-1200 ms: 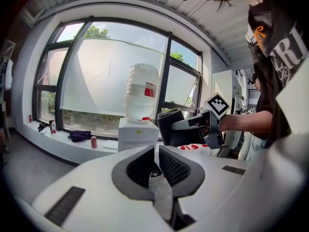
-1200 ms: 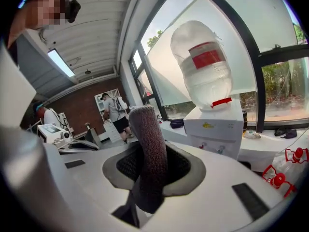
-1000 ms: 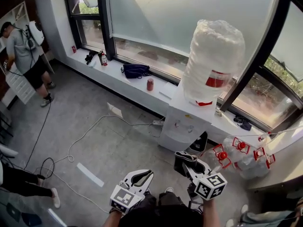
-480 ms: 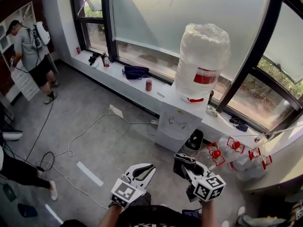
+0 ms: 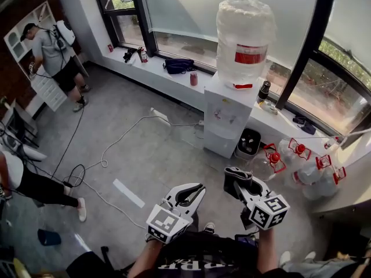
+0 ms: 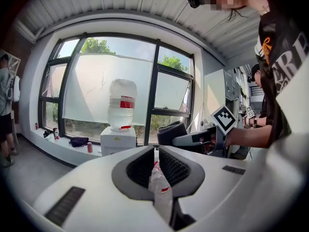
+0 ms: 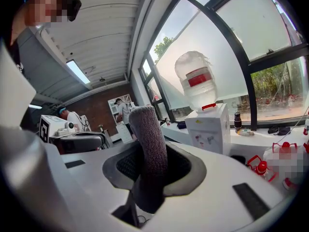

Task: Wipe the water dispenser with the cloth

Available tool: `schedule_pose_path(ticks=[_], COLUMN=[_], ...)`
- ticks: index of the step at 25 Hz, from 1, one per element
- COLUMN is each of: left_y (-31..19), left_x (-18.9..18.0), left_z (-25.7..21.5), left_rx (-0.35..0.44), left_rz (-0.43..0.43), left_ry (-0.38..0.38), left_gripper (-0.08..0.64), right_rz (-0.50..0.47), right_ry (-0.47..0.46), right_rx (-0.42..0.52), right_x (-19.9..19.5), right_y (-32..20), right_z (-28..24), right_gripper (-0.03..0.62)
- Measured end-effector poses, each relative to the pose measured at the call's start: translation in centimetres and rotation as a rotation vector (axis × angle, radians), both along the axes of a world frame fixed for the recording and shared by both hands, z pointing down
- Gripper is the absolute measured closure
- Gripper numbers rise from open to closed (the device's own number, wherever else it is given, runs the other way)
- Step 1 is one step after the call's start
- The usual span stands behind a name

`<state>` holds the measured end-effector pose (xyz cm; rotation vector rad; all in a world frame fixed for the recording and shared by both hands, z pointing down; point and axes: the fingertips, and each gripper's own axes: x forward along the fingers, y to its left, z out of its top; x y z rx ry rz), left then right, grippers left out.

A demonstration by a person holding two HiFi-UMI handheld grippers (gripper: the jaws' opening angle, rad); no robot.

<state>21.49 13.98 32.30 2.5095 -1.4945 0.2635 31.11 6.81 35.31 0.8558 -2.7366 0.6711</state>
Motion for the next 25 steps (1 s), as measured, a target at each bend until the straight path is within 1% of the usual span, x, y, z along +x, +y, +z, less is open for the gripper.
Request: schedule_pose_path(ticks=[5, 10, 14, 20, 25], left_y=[2.4, 3.6, 3.9, 4.7, 4.9], left_x=[3.5, 5.7, 6.7, 7.8, 8.0], left_z=[-0.7, -1.0, -1.2, -1.5, -1.8], left_rx=[0.016, 0.026, 0.028, 0.034, 0.039], left_rz=[0.017, 0.023, 0.029, 0.039, 0.042], left_ry=[-0.016, -0.027, -0.036, -0.047, -0.052], left_gripper=[0.517, 0.517, 0.517, 0.517, 0.517], right_rz=[-0.011, -0.028, -0.046, -0.060, -0.060], right_ry=[-0.015, -0.032, -0.044, -0.026, -0.013], right_rx=[0.017, 0.026, 0.028, 0.051, 0.057], right_x=[2.6, 4.3, 5.1, 5.8, 6.1], right_y=[2.3, 3.8, 4.4, 5.1, 5.2], right_z=[-0.5, -0.8, -1.1, -1.4, -1.5], right_gripper=[0.477, 0.479, 0.479, 0.480, 0.480])
